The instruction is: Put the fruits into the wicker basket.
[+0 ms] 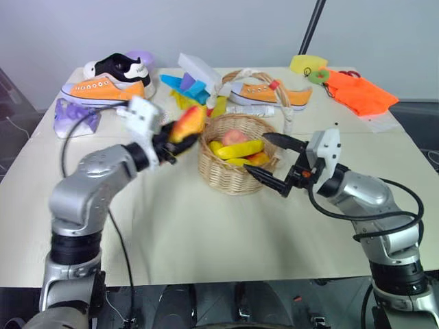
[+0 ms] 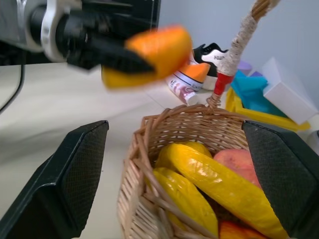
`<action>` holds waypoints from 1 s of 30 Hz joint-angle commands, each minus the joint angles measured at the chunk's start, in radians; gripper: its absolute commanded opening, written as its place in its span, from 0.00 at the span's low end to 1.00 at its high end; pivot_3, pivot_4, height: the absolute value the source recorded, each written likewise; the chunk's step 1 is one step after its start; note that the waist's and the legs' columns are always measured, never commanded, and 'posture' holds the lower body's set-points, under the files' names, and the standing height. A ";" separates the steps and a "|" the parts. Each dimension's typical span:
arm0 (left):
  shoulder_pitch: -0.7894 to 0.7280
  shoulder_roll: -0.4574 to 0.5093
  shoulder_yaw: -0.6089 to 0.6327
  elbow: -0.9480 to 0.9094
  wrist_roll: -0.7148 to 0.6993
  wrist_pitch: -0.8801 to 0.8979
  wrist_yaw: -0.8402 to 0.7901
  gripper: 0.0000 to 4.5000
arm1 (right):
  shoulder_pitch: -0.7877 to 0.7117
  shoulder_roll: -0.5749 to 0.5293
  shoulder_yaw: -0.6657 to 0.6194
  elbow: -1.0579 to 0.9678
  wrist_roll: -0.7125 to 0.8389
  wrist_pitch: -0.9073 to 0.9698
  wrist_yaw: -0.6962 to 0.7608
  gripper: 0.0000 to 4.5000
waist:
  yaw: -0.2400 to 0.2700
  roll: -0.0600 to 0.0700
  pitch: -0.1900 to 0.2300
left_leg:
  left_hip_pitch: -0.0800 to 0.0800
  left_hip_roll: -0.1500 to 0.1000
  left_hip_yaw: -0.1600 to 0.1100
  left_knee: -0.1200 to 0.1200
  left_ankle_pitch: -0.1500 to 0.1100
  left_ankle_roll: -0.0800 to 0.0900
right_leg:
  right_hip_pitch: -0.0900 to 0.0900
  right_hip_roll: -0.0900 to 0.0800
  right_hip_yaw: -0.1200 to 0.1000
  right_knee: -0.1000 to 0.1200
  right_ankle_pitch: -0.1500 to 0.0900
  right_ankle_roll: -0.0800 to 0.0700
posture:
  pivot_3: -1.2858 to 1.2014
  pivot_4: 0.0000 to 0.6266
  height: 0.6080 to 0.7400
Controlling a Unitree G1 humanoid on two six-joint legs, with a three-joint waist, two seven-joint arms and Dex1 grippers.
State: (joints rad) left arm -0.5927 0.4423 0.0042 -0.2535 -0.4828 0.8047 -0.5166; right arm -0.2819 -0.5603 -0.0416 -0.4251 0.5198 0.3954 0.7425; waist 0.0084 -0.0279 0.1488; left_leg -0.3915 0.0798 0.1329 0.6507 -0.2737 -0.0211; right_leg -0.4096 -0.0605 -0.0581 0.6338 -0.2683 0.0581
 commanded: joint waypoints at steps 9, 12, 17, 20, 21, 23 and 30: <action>-0.220 -0.213 -0.080 0.259 0.068 -0.125 -0.004 0.49 | 0.030 0.013 -0.021 -0.071 -0.016 -0.015 -0.067 1.00 | 0.001 0.000 0.000 | -0.001 -0.001 0.000 0.001 0.000 0.000 | 0.001 0.000 0.000 0.000 0.000 0.000 | 0.52 0.24 1.00; -0.220 -0.226 -0.070 0.257 0.044 -0.114 -0.029 0.92 | 0.041 0.012 -0.029 -0.082 -0.010 -0.010 -0.074 1.00 | -0.002 0.000 0.000 | 0.000 0.000 0.000 0.000 0.000 0.000 | 0.000 0.001 0.000 0.000 0.000 0.001 | 0.52 0.24 1.00; -0.171 -0.188 -0.042 0.160 0.028 -0.100 -0.044 0.99 | 0.076 0.016 -0.040 -0.106 0.004 0.003 -0.091 1.00 | -0.002 0.000 0.000 | 0.000 0.002 -0.001 0.000 0.000 0.000 | 0.000 0.002 0.000 0.000 0.000 0.001 | 0.52 0.24 1.00; -0.103 -0.148 0.025 0.047 -0.034 -0.088 -0.060 0.99 | 0.174 0.036 -0.078 -0.159 0.006 -0.027 -0.122 1.00 | -0.001 0.000 0.000 | 0.000 0.002 -0.001 0.000 0.000 0.000 | 0.000 0.002 0.000 0.000 0.000 0.001 | 0.52 0.24 1.00; -0.077 -0.129 0.037 0.011 -0.050 -0.081 -0.070 0.99 | 0.202 0.048 -0.098 -0.169 -0.006 -0.049 -0.143 1.00 | 0.000 0.000 0.000 | 0.000 0.002 -0.001 0.000 0.000 0.000 | 0.000 0.002 0.000 0.000 0.000 0.001 | 0.52 0.24 1.00; -0.007 -0.079 0.075 -0.047 -0.073 -0.091 -0.096 0.99 | 0.249 0.076 -0.154 -0.183 -0.024 -0.086 -0.193 1.00 | -0.002 0.000 0.000 | 0.000 0.002 -0.001 0.000 0.000 0.000 | 0.000 0.002 0.000 0.000 0.000 0.001 | 0.52 0.24 1.00; 0.288 0.137 0.260 -0.127 -0.099 -0.305 -0.316 0.99 | 0.334 0.135 -0.155 -0.232 -0.115 -0.079 -0.343 1.00 | -0.017 0.001 0.000 | 0.001 0.003 -0.001 0.000 0.000 -0.001 | 0.000 0.002 0.001 0.000 0.000 0.000 | 0.52 0.24 1.00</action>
State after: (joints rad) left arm -0.3160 0.5581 0.2218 -0.3268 -0.5634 0.5732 -0.7705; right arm 0.0697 -0.4374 -0.1971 -0.6158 0.4190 0.3209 0.4334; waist -0.0084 -0.0265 0.1487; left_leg -0.3905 0.0831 0.1320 0.6502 -0.2732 -0.0220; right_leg -0.4097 -0.0588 -0.0574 0.6339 -0.2686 0.0580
